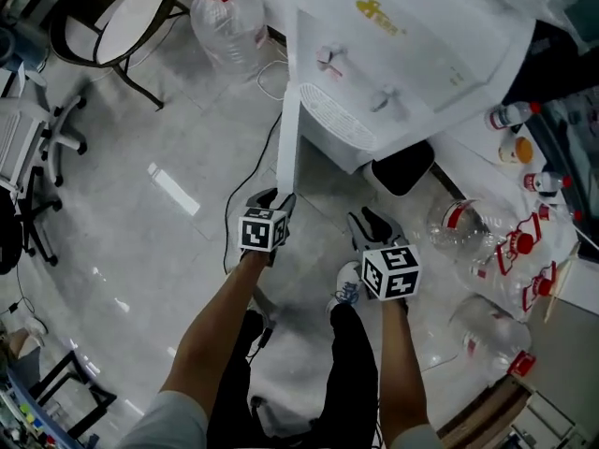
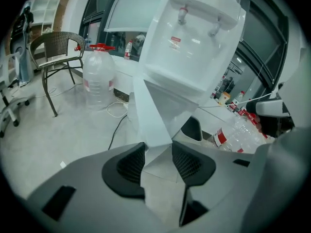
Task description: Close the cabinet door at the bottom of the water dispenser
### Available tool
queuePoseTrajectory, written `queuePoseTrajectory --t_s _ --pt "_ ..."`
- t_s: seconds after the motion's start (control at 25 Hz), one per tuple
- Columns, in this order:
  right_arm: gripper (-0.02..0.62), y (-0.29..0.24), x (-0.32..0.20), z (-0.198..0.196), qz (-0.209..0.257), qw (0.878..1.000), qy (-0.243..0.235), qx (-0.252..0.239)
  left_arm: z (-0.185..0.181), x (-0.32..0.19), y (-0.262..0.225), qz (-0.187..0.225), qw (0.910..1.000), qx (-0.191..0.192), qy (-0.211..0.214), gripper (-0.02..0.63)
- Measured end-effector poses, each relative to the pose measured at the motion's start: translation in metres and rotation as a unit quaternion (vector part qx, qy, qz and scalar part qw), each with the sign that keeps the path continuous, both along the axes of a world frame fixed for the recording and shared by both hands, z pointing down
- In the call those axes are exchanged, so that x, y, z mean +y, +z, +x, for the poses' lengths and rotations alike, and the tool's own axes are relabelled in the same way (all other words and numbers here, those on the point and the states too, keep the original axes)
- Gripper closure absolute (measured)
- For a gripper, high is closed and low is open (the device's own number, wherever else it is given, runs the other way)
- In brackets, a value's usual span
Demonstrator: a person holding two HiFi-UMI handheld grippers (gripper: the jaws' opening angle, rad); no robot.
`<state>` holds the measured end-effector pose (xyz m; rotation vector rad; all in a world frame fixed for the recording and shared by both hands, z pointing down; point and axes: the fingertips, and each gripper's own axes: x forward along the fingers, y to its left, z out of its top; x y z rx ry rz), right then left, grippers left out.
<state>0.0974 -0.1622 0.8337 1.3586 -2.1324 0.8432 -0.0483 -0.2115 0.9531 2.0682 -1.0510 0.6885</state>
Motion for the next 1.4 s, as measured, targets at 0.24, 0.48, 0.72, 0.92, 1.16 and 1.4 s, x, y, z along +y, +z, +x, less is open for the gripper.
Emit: queuePoseTrajectory --t_s 0.24,0.48,0.72,0.92,1.16,1.4 --pt "0.439 0.004 0.009 0.062 0.011 0.996 0.082 -0.027 0.074 0.005 0.000 0.025 0.9987 -0.017 0.041 0.440" --pt "0.439 0.016 0.033 0.113 0.010 0.993 0.117 -0.021 0.130 -0.011 0.010 0.040 0.9982 -0.035 0.030 0.396" --pt "0.439 0.026 0.049 0.163 0.007 0.987 0.158 -0.031 0.169 -0.033 0.020 0.051 0.9975 -0.034 0.035 0.403" --pt "0.439 0.028 0.053 0.181 0.011 0.987 0.159 -0.025 0.196 -0.048 0.024 0.085 0.9921 -0.067 0.064 0.424" --pt "0.437 0.032 0.059 0.199 0.011 0.988 0.154 -0.011 0.230 -0.063 0.022 0.100 0.9898 -0.067 0.076 0.439" --pt "0.437 0.018 0.067 0.204 0.006 0.989 0.149 0.000 0.229 -0.054 0.004 0.100 0.9886 -0.073 0.086 0.449"
